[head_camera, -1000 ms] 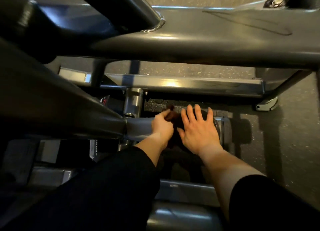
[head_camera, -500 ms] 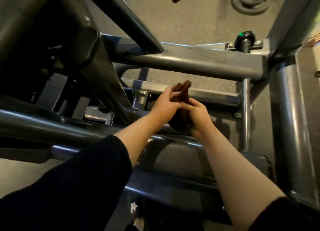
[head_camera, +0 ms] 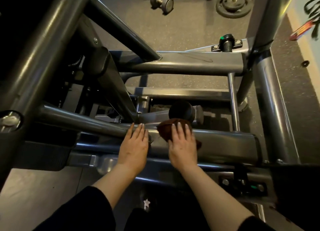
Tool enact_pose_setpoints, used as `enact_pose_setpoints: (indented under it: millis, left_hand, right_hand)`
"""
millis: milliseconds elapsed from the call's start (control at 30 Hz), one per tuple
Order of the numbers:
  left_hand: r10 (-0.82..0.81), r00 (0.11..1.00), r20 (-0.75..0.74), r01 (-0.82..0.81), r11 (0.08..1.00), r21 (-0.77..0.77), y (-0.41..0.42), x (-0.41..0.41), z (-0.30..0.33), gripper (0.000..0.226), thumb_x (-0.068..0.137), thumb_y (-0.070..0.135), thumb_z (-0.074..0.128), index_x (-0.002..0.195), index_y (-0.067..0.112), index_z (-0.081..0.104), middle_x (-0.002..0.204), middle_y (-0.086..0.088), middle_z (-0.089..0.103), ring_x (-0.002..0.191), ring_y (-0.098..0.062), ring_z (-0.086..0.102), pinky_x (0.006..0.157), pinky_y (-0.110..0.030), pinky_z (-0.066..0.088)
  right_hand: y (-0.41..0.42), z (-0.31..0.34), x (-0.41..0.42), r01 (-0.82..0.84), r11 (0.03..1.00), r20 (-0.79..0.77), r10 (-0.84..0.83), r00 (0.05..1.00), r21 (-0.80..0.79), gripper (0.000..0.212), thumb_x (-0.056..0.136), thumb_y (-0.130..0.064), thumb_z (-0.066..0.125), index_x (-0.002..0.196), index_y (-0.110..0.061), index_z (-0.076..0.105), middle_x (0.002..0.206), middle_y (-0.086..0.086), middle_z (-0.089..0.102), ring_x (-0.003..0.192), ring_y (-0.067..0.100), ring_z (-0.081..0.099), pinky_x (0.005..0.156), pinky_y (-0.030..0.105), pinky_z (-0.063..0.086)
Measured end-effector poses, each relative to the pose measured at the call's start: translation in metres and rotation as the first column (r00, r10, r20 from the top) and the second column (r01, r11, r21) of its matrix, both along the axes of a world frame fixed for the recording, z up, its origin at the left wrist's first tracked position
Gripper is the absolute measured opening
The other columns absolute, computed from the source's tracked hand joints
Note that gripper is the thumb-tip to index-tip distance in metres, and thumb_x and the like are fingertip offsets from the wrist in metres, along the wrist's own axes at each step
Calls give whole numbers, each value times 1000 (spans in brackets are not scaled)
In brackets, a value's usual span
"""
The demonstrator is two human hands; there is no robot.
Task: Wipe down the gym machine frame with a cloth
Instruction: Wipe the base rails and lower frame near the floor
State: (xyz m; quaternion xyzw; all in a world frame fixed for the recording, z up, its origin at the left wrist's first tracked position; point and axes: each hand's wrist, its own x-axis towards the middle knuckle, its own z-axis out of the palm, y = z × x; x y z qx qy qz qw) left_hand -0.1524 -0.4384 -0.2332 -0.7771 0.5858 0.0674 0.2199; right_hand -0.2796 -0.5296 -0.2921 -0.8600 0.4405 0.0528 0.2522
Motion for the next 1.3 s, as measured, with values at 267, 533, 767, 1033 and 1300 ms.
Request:
enact_pose_setpoints:
  millis: [267,533,767,1033,1300]
  left_hand:
    - [-32,999,40,30,998,54,9,0,2,74,99,24,37,151,-1,-10,159,-19,-15,147,-28,-17,109,-45,-24]
    - [-50,999,4,50,999,17,12,0,-1,72,99,18,36,150,-3,-11,157,-22,-21,145,-31,-23,108,-45,-25]
    - [-84,995,-49,73,981,-179,21,11,-8,75,89,12,57,150,0,16,159,-19,10,148,-28,1,118,-43,-6]
    - [135,990,42,-111,926,-360,51,57,34,73,79,12,73,144,4,41,156,-17,29,147,-29,19,122,-42,2]
    - [321,947,9,-296,883,-364,55,46,28,92,71,11,78,149,2,30,160,-15,16,149,-28,11,122,-44,-4]
  right_hand:
    - [14,-5,-8,-340,940,-65,338,939,-16,62,101,-47,19,153,-24,-6,159,-4,-18,147,21,-21,120,44,-6]
    - [27,-3,-22,-241,970,-152,233,960,-34,70,92,-52,7,153,-19,-1,162,4,-9,146,27,-23,118,43,-11]
    - [-9,-3,39,-276,961,-56,277,959,27,58,104,-43,22,156,-23,6,164,1,3,150,23,-4,121,42,-5]
    - [-10,-3,69,-265,955,182,239,954,131,44,103,-36,36,147,-27,37,154,-4,36,145,18,24,120,37,7]
    - [-22,-12,84,-372,883,272,297,915,288,45,104,-35,37,148,-31,36,156,-8,33,145,11,22,119,31,8]
